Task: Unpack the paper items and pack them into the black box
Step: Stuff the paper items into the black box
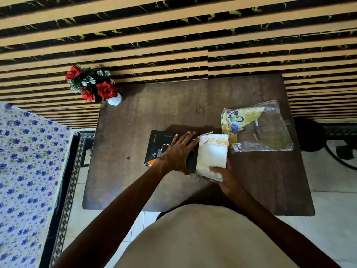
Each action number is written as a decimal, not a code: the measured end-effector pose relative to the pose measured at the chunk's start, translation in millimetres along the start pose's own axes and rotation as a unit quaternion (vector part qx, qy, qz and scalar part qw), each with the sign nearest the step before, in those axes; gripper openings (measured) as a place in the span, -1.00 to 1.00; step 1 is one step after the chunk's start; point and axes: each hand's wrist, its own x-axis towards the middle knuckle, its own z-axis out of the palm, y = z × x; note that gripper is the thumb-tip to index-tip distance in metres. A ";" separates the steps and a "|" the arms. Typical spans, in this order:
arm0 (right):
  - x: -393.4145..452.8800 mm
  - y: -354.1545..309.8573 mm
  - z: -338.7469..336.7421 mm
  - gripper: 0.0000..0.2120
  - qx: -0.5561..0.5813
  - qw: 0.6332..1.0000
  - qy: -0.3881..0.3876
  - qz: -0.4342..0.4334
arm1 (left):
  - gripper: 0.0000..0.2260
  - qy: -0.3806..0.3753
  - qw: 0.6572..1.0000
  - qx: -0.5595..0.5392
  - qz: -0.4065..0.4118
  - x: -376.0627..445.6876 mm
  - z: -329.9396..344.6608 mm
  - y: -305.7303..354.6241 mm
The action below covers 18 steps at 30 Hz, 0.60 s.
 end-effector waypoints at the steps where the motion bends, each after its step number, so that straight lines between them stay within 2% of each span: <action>1: -2.7 1.3 1.2 -0.23 0.022 1.000 -0.011 0.005 | 0.26 0.000 1.000 -0.003 -0.001 0.7 0.6 0.7; 3: -4.1 4.7 8.1 -0.35 0.047 0.998 -0.024 0.022 | 0.26 -0.001 1.000 -0.007 -0.004 1.8 0.6 2.1; 7: 7.2 8.8 22.9 -0.27 0.041 0.997 0.021 0.062 | 0.24 -0.008 1.000 -0.009 -0.009 2.1 0.2 4.8; 11: 13.9 9.6 22.7 -0.17 -0.034 0.995 0.062 0.065 | 0.25 -0.003 1.000 -0.012 -0.008 1.0 -0.3 4.4; 14: 15.3 9.1 21.0 -0.16 -0.052 0.995 0.036 0.074 | 0.24 -0.001 1.000 -0.016 -0.005 -0.1 -2.4 5.7; 18: 11.5 4.4 26.4 -0.26 -0.011 0.997 -0.001 0.070 | 0.25 -0.001 1.000 -0.019 -0.006 -0.8 -1.7 8.1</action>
